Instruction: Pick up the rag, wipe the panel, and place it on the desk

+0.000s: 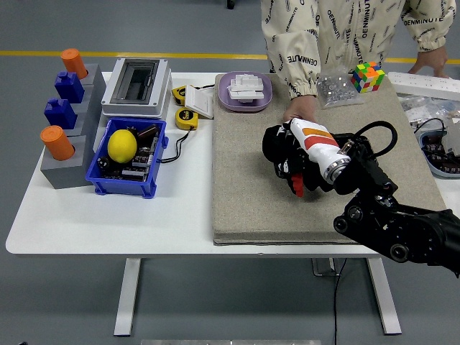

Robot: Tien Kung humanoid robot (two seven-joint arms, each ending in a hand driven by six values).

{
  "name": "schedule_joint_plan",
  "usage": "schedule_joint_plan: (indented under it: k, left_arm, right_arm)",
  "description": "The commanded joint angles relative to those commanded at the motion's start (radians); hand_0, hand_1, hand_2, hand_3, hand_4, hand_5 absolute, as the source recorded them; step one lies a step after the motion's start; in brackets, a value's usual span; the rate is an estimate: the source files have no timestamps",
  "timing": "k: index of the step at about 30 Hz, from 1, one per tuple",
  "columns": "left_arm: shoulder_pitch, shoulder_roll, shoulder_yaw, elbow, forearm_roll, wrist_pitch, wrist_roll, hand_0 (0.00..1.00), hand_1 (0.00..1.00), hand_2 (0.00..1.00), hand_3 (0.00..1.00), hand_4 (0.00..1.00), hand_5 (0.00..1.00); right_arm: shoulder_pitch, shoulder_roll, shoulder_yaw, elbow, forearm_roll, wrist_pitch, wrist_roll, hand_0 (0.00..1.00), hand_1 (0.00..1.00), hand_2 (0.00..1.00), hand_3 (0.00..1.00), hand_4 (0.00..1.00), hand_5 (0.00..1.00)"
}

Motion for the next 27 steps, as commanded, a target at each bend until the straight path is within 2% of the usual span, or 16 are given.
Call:
schedule_joint_plan:
  k: [16,27]
  left_arm:
    - [-0.001,-0.002,-0.004,0.0,0.001,0.0,0.0,0.609,0.641,0.653,0.562,0.627,0.438]
    - [-0.002,-0.002,-0.008,0.001,0.002,0.0,0.0,0.608,0.64,0.654,0.562,0.628,0.44]
  right_arm:
    - [0.013,0.017,-0.015,0.018,0.002,-0.001,-0.002,0.238,0.363,0.412,0.424,0.939,0.002]
    - [0.01,-0.006,-0.009,-0.003,-0.002,0.004,-0.003,0.238,0.363,0.411,0.424,0.939,0.002]
